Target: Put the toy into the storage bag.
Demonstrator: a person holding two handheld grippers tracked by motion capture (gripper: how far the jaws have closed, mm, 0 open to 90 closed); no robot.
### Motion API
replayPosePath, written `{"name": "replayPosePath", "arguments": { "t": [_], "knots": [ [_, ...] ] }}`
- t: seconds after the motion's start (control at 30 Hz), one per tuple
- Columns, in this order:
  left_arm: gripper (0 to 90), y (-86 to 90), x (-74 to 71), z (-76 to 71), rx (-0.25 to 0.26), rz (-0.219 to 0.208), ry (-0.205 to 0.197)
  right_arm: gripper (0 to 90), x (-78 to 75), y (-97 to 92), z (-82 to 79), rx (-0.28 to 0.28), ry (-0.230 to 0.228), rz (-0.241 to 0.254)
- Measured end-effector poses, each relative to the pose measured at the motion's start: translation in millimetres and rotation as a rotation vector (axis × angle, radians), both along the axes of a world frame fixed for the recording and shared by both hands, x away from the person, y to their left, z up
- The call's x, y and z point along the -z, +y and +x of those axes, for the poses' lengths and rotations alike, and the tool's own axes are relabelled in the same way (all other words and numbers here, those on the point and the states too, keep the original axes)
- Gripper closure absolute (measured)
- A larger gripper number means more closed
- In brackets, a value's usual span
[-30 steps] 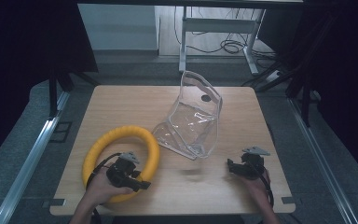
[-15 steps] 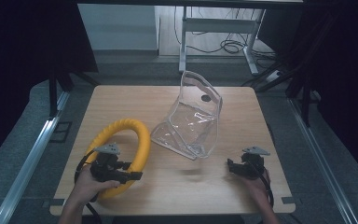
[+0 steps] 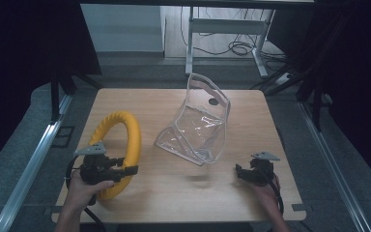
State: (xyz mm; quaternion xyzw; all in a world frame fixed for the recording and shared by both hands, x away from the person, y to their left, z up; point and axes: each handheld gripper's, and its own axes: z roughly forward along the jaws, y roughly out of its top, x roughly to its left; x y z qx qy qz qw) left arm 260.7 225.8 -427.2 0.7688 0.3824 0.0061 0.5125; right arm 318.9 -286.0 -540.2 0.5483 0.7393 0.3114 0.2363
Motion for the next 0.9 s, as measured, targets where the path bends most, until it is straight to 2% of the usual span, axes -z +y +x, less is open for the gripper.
{"name": "replayPosePath", "arguments": {
  "t": [0.2, 0.63, 0.67, 0.73, 0.87, 0.9],
  "knots": [
    [47.3, 11.4, -4.9, -2.4, -0.075, -0.054, -0.052, 14.5, 0.0, 0.0, 0.1, 0.000, 0.000, 0.000],
    [47.5, 31.5, -16.5, -12.1, -0.172, -0.136, -0.161, 14.9, 0.1, -0.1, 0.3, 0.003, -0.002, 0.000],
    [47.5, 31.5, -16.5, -12.1, -0.172, -0.136, -0.161, 15.0, 0.1, -0.1, 0.3, 0.004, -0.002, 0.001],
    [47.5, 34.8, -19.1, -14.8, -0.187, -0.167, -0.187, 15.3, 0.0, -0.3, 0.3, 0.005, -0.002, 0.000],
    [47.5, 34.9, -21.3, -16.7, -0.189, -0.186, -0.204, 15.4, 0.1, -0.3, 0.4, 0.007, -0.003, 0.002],
    [47.5, 34.1, -22.4, -17.9, -0.191, -0.202, -0.223, 15.4, 0.1, -0.3, 0.4, 0.007, -0.004, 0.003]
  ]
}}
